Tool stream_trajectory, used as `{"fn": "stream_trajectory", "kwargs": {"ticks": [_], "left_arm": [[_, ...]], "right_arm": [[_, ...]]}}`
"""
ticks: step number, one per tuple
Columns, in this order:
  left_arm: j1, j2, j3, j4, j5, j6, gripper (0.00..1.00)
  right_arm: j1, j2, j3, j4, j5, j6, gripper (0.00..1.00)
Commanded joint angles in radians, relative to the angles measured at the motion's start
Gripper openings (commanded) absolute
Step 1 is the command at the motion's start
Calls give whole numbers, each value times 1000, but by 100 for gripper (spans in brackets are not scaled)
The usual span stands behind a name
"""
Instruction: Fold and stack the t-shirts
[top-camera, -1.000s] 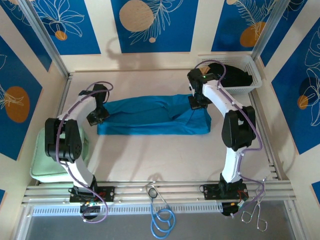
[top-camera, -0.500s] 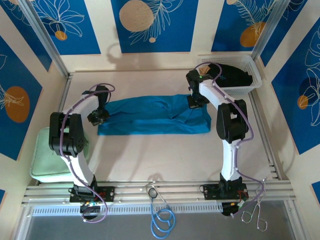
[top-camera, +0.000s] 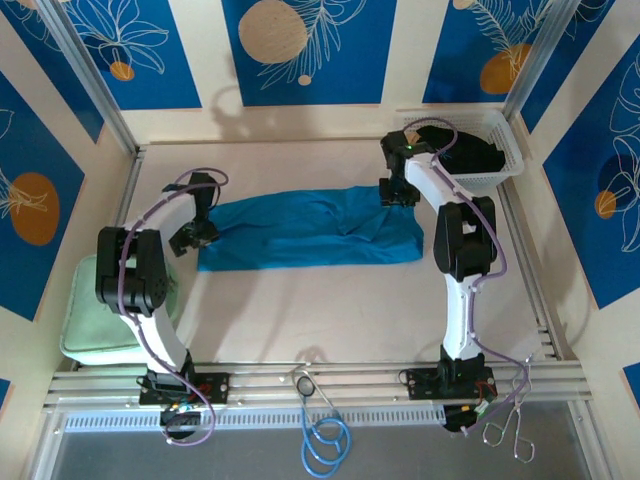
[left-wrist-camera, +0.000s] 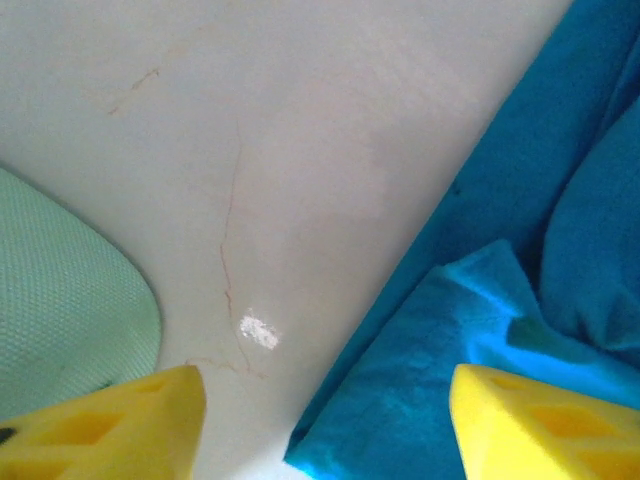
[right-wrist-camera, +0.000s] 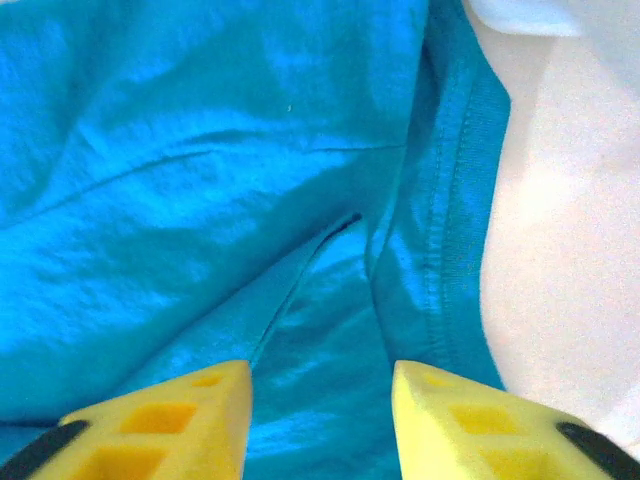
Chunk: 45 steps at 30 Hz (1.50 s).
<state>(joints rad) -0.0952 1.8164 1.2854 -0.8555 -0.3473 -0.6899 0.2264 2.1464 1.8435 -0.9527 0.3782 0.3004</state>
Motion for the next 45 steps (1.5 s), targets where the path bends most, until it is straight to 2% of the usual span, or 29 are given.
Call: {"fn": "stream_trajectory", "kwargs": {"ticks": [1, 4, 10, 11, 18, 28, 32, 35, 40, 42, 45], "left_arm": [[12, -81, -21, -8, 7, -5, 74], [12, -138, -42, -4, 21, -2, 81], [6, -235, -57, -1, 71, 26, 100], [4, -248, -58, -1, 81, 34, 100], [-17, -339, -75, 12, 136, 68, 100], [-18, -402, -93, -11, 133, 103, 100], [-18, -402, -90, -16, 124, 108, 100], [-18, -405, -88, -17, 118, 109, 100], [-18, -407, -86, -17, 116, 108, 100], [-18, -404, -86, -17, 117, 108, 100], [-18, -398, -88, -16, 120, 108, 100]], "right_arm": [[6, -80, -12, -27, -83, 70, 51], [16, -183, -113, -31, -132, 132, 56], [29, -388, -443, 104, -370, 287, 61], [33, -399, -479, 133, -395, 306, 60], [55, -339, -514, 233, -443, 386, 60], [89, -155, -425, 259, -392, 448, 55], [97, -131, -394, 266, -374, 454, 43], [100, -132, -381, 266, -361, 456, 38], [102, -137, -365, 255, -342, 448, 36], [101, -130, -360, 256, -341, 445, 28], [96, -116, -351, 256, -347, 442, 7]]}}
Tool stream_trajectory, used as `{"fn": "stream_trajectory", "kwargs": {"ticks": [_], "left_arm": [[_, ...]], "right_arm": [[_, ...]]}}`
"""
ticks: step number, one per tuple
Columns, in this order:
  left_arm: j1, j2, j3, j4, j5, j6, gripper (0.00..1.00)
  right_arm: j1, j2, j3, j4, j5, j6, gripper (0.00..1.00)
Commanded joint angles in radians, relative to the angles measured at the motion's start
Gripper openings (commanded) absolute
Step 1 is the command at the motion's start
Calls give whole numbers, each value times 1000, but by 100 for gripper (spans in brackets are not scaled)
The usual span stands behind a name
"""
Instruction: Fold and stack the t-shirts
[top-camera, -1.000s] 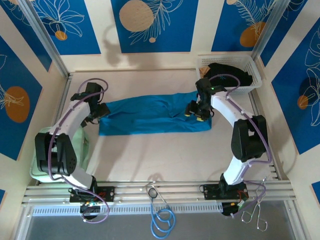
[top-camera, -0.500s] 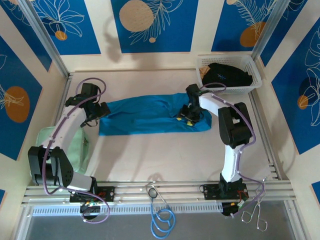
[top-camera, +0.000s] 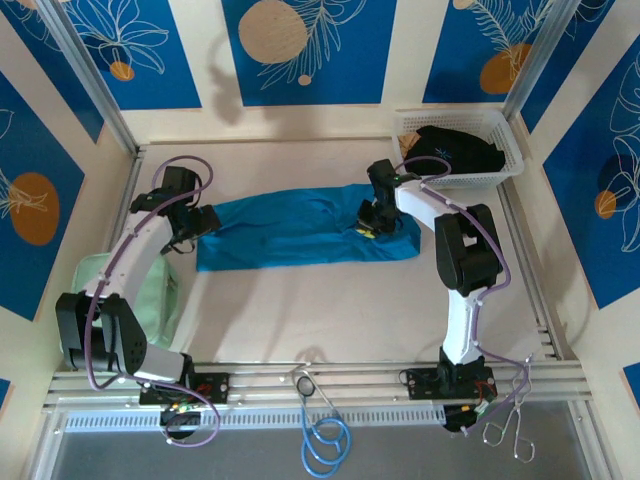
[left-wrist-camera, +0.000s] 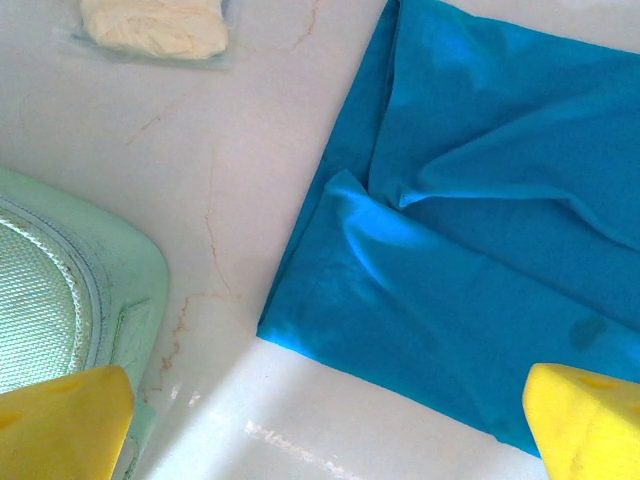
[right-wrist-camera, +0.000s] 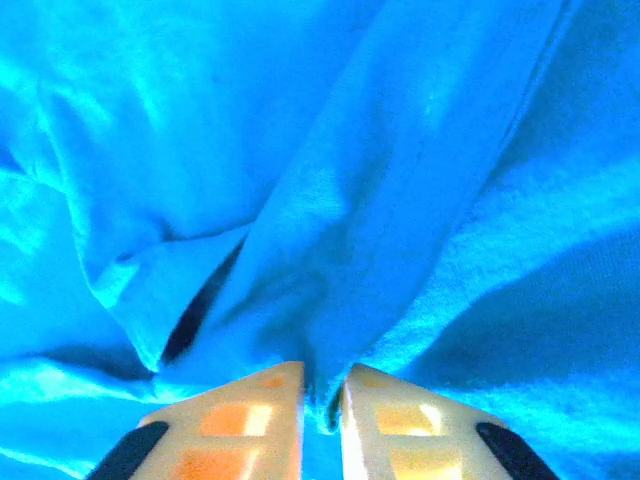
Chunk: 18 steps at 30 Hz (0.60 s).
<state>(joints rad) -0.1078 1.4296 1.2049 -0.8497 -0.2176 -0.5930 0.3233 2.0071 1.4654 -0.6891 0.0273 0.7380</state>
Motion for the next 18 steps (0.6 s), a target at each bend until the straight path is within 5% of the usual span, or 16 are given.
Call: {"fn": "stream_trajectory", "kwargs": {"ticks": [1, 18], "left_arm": [[-6, -8, -8, -22, -8, 11, 100], [-5, 3, -10, -23, -20, 17, 100]], "right_arm": [[-1, 27, 34, -9, 3, 3, 1], [10, 203, 409, -145, 27, -61, 0]]}}
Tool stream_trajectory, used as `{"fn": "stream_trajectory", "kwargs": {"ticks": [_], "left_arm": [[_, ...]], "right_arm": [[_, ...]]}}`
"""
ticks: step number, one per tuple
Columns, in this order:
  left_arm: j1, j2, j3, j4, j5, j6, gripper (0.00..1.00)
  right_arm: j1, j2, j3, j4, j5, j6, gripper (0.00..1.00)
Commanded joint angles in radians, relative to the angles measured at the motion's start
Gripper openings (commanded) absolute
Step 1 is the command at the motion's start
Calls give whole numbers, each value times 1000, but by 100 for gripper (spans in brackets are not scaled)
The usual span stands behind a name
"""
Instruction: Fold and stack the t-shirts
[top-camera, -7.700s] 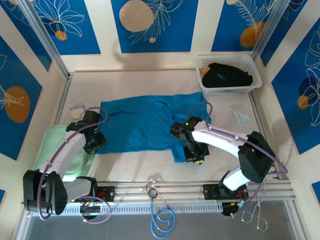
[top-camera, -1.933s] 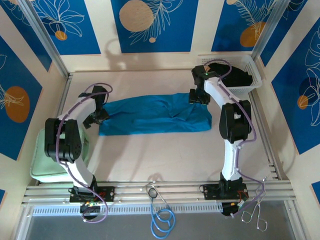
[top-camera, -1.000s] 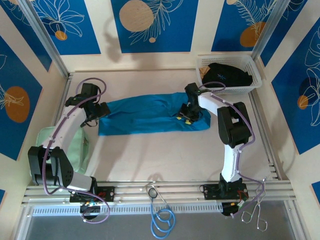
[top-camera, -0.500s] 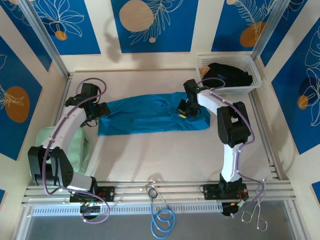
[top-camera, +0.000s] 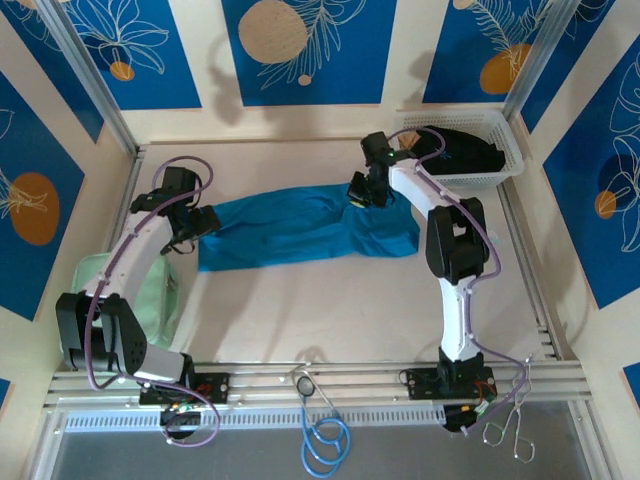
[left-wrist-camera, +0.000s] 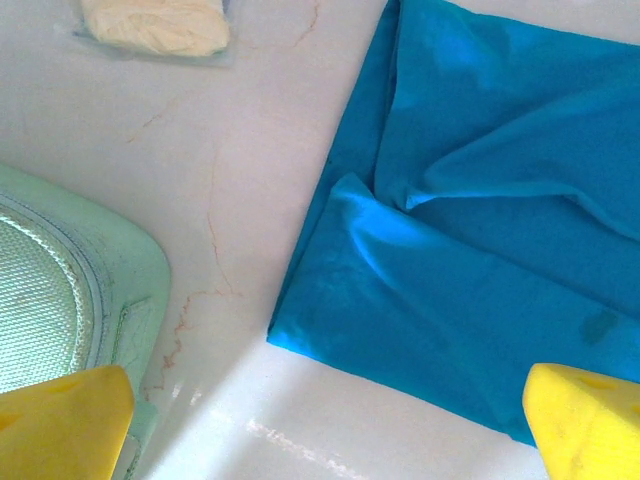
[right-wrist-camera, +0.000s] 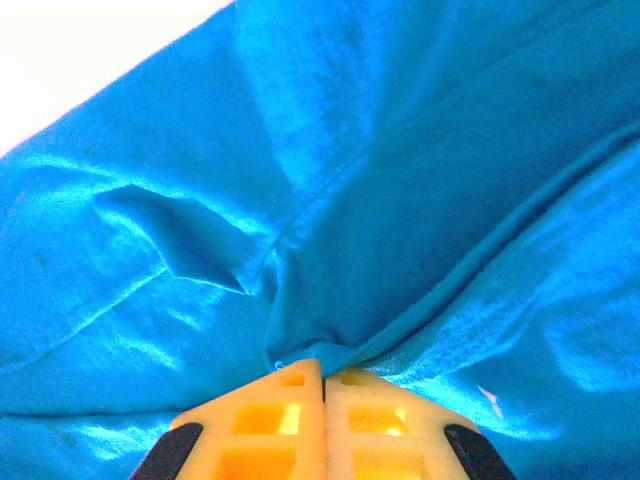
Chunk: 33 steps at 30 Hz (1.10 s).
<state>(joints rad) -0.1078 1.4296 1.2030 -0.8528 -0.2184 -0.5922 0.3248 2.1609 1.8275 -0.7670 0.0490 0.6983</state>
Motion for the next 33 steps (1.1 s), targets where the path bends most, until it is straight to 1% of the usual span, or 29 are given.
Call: {"fn": "stream_trajectory", "kwargs": {"ticks": [1, 8, 12, 13, 16, 17, 18, 20, 21, 22, 24, 25, 26, 27, 28, 29, 30, 31, 32, 33], "left_arm": [[-6, 7, -10, -20, -19, 18, 100], [-4, 38, -10, -14, -21, 20, 100], [-6, 51, -11, -14, -22, 21, 100], [-6, 52, -12, -14, -24, 20, 100], [-7, 57, -14, -10, -19, 22, 100], [-9, 58, -13, -9, -17, 24, 100], [-16, 62, -7, -7, -13, 30, 100], [-35, 82, 23, -2, 1, 50, 100], [-46, 101, 48, -2, 8, 62, 100], [-59, 126, 83, -3, 16, 74, 100], [-81, 189, 159, -3, 28, 99, 99], [-88, 231, 205, -2, 28, 110, 97], [-92, 274, 248, -5, 27, 119, 93], [-91, 332, 304, -12, 24, 127, 86], [-91, 385, 357, -24, 19, 134, 76], [-92, 451, 422, -41, 15, 141, 65], [-91, 517, 485, -59, 13, 143, 58], [-91, 570, 531, -70, 14, 146, 54], [-91, 628, 581, -84, 21, 148, 48], [-92, 685, 621, -94, 31, 148, 47]], "right_arm": [[11, 60, 61, -71, 3, -22, 0], [34, 97, 87, -75, 5, -16, 0], [34, 119, 122, -103, -1, -29, 32], [36, 113, 124, -109, 0, -35, 38], [39, 59, 103, -114, 16, -45, 48], [40, 29, 86, -110, 22, -50, 50], [42, -12, 60, -105, 36, -52, 54], [44, -95, 0, -93, 60, -57, 56], [42, -143, -40, -88, 73, -57, 59], [40, -189, -82, -83, 84, -56, 60], [32, -277, -174, -68, 95, -47, 60], [24, -321, -229, -56, 94, -39, 58], [17, -357, -279, -45, 88, -32, 55], [9, -391, -331, -31, 79, -25, 51], [-2, -420, -374, -21, 71, -19, 43], [-13, -443, -418, -10, 61, -13, 32], [-26, -459, -453, -2, 52, -10, 24], [-37, -464, -476, 3, 43, -7, 20], [-47, -464, -494, 5, 32, -5, 14], [-57, -460, -509, 11, 23, -5, 11]]}}
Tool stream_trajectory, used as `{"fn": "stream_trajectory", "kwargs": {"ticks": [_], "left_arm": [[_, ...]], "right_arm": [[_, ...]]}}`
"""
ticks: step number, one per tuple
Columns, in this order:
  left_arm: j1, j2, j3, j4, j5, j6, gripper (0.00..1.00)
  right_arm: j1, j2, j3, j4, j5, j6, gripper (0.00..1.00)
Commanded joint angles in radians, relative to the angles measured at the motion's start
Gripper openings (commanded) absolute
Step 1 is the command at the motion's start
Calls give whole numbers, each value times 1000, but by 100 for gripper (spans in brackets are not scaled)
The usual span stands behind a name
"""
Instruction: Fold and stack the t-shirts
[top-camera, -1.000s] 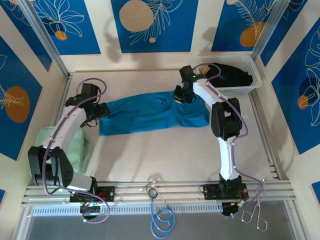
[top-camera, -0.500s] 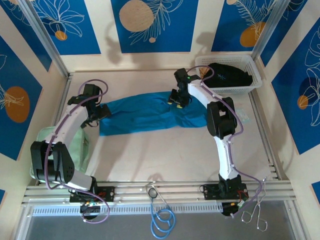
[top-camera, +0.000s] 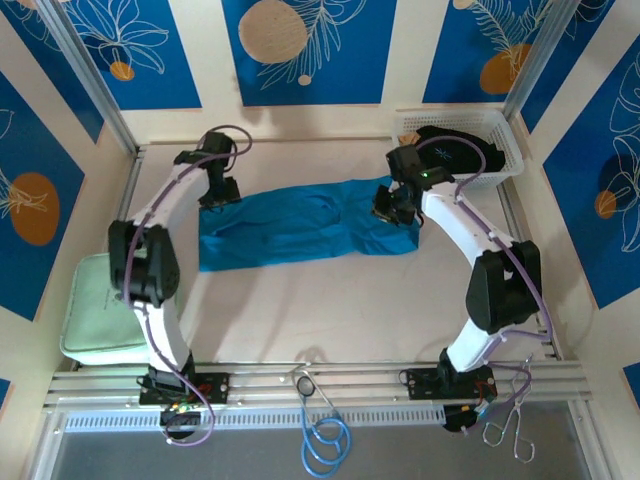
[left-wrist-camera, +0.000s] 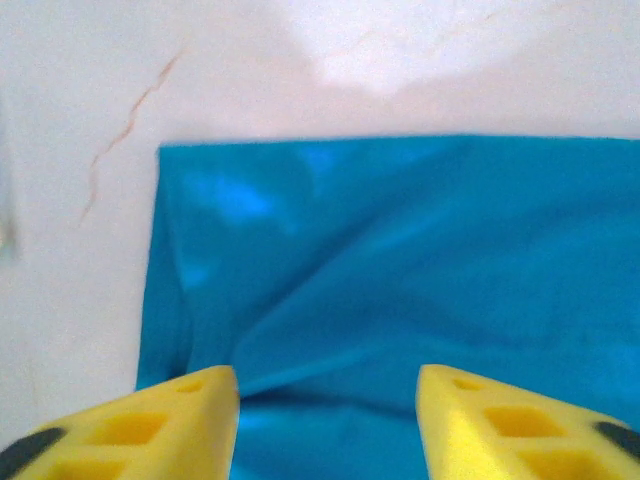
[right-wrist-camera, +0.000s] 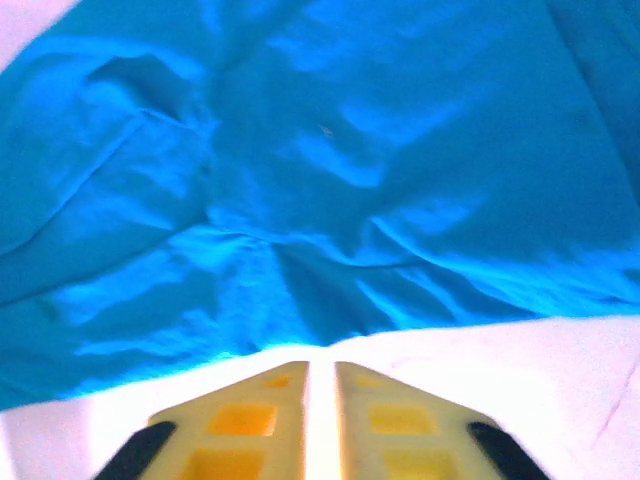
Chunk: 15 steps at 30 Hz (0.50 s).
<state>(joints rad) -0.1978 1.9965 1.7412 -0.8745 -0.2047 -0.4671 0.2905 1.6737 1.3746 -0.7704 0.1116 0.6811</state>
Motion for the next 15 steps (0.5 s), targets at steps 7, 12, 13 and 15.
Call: {"fn": "stream_trajectory", "kwargs": {"ticks": [7, 12, 13, 15], "left_arm": [[-4, 275, 115, -70, 56, 4, 44], [-4, 198, -49, -18, 30, -21, 44], [-4, 180, -80, -13, 24, -26, 44], [-5, 134, -153, -3, 18, -36, 44]], "right_arm": [[-61, 152, -37, 42, -38, 28, 0], [-77, 333, 103, 16, -30, 16, 0], [-78, 372, 140, 0, -33, 10, 0], [-78, 458, 227, -25, -40, 0, 0]]}}
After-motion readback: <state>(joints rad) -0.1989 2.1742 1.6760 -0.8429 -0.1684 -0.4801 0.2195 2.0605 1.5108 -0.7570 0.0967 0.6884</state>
